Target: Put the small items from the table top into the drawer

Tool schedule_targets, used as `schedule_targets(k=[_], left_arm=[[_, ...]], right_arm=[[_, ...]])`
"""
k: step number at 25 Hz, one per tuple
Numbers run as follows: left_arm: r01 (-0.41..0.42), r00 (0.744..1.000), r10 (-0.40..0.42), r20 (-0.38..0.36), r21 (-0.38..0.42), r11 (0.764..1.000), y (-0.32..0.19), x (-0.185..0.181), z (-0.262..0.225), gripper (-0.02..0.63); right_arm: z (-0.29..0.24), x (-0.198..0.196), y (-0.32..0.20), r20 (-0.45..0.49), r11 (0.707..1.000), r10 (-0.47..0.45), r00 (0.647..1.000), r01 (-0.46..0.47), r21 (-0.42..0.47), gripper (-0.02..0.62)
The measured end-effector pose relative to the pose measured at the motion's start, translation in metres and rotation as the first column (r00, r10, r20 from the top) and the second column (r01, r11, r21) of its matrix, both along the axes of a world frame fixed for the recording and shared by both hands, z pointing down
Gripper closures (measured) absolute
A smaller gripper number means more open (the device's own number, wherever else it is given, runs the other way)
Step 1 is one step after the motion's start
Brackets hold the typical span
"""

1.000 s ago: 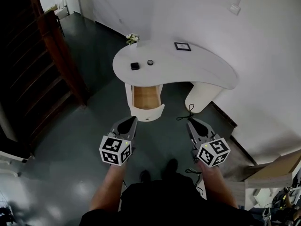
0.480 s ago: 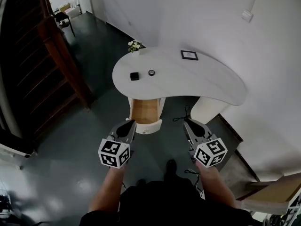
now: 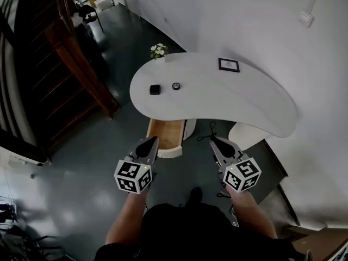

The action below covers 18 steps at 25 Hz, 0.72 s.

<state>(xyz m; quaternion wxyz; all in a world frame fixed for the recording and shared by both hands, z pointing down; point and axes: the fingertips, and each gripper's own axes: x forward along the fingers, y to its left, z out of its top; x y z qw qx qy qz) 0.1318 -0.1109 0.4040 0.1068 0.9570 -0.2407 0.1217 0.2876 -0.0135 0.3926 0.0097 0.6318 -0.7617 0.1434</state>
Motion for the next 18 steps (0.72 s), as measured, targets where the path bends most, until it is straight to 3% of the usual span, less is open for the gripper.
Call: schedule_targets(k=[7,18], left_arm=[[0.093,0.996,-0.093,0.011,-0.019,0.995,-0.015,-0.009,0.007,0.595],[0.171,0.984,-0.172,-0.044,-0.019,0.985,-0.079,-0.068,0.017,0.595]], right_arm=[[0.004,-0.001,-0.031,0.007,0.996,-0.095,0.995,0.095,0.0,0.566],[0.006,-0.063,-0.106,-0.073,0.979,-0.203,0.976,0.2,-0.048,0.566]])
